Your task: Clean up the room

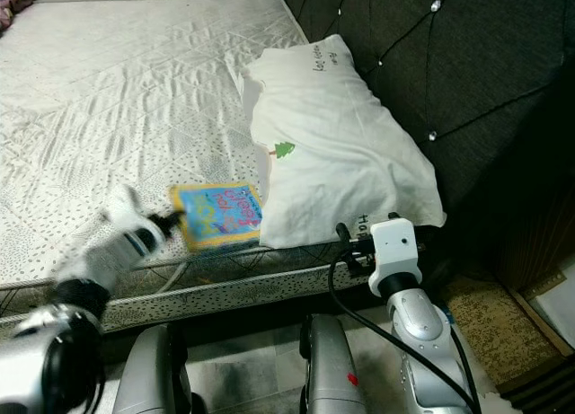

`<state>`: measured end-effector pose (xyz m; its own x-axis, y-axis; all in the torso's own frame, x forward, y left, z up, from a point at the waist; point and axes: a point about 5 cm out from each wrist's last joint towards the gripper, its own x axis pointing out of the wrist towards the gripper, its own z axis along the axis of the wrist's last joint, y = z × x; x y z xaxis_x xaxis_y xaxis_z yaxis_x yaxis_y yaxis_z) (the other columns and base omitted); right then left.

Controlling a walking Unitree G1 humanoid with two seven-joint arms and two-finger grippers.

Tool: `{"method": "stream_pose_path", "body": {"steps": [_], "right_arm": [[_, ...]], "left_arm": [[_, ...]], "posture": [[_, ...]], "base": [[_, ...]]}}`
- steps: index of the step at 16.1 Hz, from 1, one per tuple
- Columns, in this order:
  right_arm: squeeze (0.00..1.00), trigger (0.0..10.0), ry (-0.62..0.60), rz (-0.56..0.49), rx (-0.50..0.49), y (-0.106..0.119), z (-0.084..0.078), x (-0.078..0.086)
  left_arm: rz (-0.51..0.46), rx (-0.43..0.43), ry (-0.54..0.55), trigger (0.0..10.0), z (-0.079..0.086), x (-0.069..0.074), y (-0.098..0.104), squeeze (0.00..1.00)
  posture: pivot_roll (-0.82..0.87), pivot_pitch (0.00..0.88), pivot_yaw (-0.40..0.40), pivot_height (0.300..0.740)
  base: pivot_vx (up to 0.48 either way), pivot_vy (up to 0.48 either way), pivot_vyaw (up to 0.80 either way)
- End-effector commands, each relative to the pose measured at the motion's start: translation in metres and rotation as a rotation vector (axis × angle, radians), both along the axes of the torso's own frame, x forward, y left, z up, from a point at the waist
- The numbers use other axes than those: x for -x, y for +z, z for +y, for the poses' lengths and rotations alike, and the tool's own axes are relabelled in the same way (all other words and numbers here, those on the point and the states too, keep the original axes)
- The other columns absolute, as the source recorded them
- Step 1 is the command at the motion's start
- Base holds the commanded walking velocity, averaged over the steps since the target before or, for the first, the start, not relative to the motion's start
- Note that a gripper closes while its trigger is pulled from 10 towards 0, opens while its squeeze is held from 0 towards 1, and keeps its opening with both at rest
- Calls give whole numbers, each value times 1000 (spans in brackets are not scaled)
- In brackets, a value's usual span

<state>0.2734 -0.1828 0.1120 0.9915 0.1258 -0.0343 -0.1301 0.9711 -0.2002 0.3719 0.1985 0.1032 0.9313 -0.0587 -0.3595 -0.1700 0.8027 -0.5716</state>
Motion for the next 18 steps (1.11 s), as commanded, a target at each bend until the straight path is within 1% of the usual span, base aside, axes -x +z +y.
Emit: {"method": "stream_pose_path", "body": {"steps": [1, 2, 3, 4, 5, 6, 7, 8, 9, 10, 11, 12, 14, 15, 16, 18], "right_arm": [[0, 10000, 1, -12, 10, 4, 0, 0], [0, 10000, 1, -12, 11, 4, 0, -1], [0, 10000, 1, -13, 13, 3, 0, -1], [0, 10000, 1, -12, 13, 3, 0, -1], [0, 10000, 2, -12, 14, 3, 1, -1], [0, 10000, 4, -13, 13, 2, 2, -2], [0, 10000, 6, -13, 12, 2, 2, -2], [0, 10000, 8, -13, 11, 2, 3, -3], [0, 10000, 10, -14, 9, 2, 5, -4], [0, 10000, 12, -14, 8, 2, 6, -4], [0, 10000, 17, -17, 6, 2, 8, -5], [0, 10000, 21, -21, 5, 3, 9, -6], [0, 10000, 21, -27, 2, 5, 10, -6], [0, 10000, 21, -29, 1, 5, 10, -6], [0, 10000, 20, -30, -13, 5, 11, -7], [0, 10000, 24, -31, -18, 5, 14, -7]], "left_arm": [[-60, -44, 99, 10000, 18, -4, 13, 1000], [-89, -76, 142, 10000, 27, -5, 19, 1000], [-113, -127, 176, 10000, 36, -5, 24, 1000], [-108, -162, 180, 10000, 40, -5, 25, 1000], [-97, -178, 178, 10000, 40, -5, 23, 1000], [-110, -227, 149, 10000, 33, -5, 21, 1000], [-126, -260, 112, 10000, 24, -6, 21, 1000], [-152, -269, 30, 10000, 1, -7, 17, 1000], [-162, -270, -45, 10000, -17, -7, 13, 1000], [-165, -269, -101, 10000, -30, -5, 9, 1000], [-162, -268, -204, 10000, -53, -1, 1, 1000], [-144, -285, -311, 10000, -78, 7, -11, 1000], [-121, -324, -399, 10000, -97, 18, -25, 1000], [-110, -337, -421, 10000, -100, 23, -30, 1000], [-50, -361, -472, 10000, -105, 35, -47, 1000], [16, -380, -502, 10000, -104, 47, -60, 1000]], "posture": [[-171, 99, -20, 536], [-171, 98, -21, 536], [-169, 97, -21, 536], [-167, 96, -21, 536], [-164, 96, -21, 536], [-164, 96, -21, 536], [-164, 96, -21, 536], [-151, 93, -23, 536], [-149, 94, -23, 536], [-145, 94, -24, 536], [-144, 94, -23, 536], [-144, 95, -20, 536], [-143, 96, -17, 536], [-141, 98, -12, 536], [-139, 100, -10, 536], [-134, 104, -9, 536]], "base": [[0, 0, 0], [0, 0, 0], [0, 0, 0], [0, 0, 0], [0, 0, 0], [0, 0, 0], [0, 0, 0], [0, 0, 0], [0, 0, 0], [0, 0, 0], [0, 0, 0], [0, 0, 0], [0, 0, 0], [0, 0, 0], [0, 0, 0], [0, 0, 0]]}}
